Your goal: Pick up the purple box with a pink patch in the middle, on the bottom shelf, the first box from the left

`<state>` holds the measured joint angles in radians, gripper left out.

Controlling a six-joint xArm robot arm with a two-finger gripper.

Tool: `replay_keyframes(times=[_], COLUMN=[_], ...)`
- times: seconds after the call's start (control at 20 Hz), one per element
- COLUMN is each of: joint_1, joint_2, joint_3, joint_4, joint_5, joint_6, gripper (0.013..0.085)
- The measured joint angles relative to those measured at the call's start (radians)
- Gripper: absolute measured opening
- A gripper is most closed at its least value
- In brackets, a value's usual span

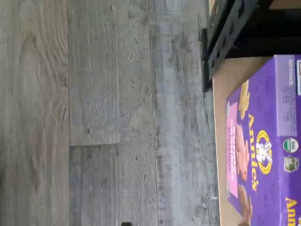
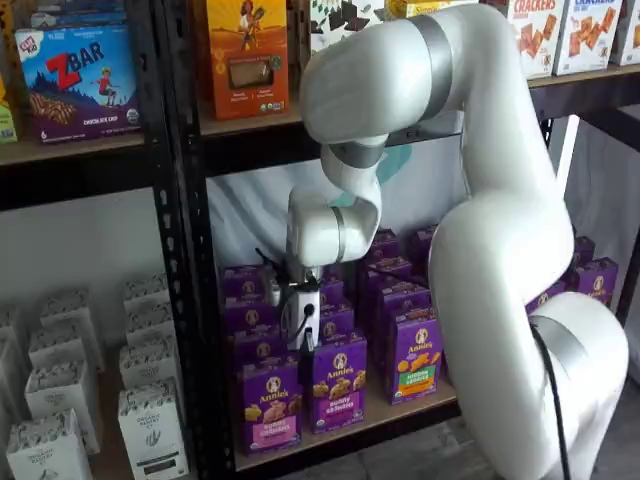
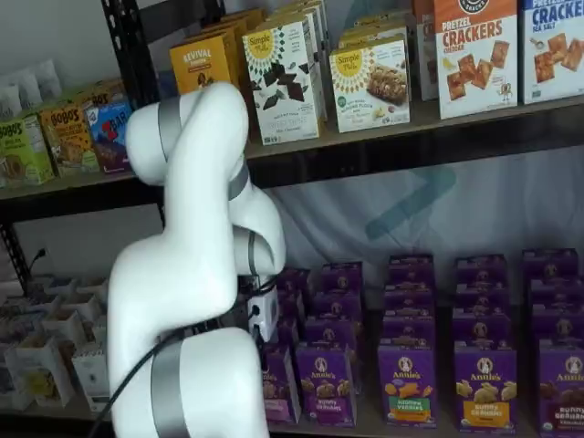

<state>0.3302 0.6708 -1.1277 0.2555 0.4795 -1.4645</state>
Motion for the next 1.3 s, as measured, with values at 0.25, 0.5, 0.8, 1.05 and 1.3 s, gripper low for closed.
replay_keyframes(times=[0.25,0.5,0.8,1.05,1.3], joint_1=[0.012,0.023,0.032,0.033,0.029], joint_2=[0.033,0.064,0.108,0.158,0.214], joint_3=[-0.029,-0.055,-0.094,-0.152,-0.224], joint_4=[-0.097,-0.066,-0.050,-0.062,-0.081], joint_5=[-0.026,-0.048,-0.082,-0.077,-0.064], joint_6=[0.098,0.081,0.075,0.088,0.102], gripper=[0.0850,0.0850,0.0850,0.0850,0.0850])
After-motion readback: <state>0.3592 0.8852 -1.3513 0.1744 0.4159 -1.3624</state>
